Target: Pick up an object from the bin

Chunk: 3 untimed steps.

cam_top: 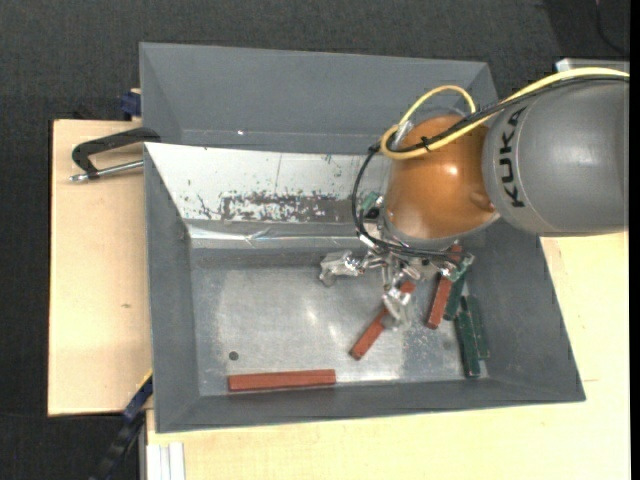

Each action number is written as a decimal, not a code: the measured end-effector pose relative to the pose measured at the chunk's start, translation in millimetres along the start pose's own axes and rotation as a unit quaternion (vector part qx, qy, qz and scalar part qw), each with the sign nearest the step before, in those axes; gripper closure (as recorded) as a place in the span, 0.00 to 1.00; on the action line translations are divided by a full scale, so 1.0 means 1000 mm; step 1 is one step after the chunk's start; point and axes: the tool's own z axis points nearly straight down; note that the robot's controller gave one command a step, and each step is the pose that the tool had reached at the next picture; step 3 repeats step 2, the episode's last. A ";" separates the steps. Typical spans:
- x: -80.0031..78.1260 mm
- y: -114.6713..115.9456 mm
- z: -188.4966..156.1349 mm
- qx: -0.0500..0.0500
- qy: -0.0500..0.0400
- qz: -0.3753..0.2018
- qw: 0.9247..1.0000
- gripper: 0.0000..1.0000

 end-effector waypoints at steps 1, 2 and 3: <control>0.033 0.059 0.005 -0.003 0.002 -0.158 0.987 1.00; 0.033 0.059 0.005 -0.003 0.001 -0.158 0.987 1.00; 0.033 0.059 0.005 -0.003 0.001 -0.158 0.987 1.00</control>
Offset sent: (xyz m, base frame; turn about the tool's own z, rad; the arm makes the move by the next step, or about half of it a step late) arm 0.0000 0.0000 0.0000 0.0000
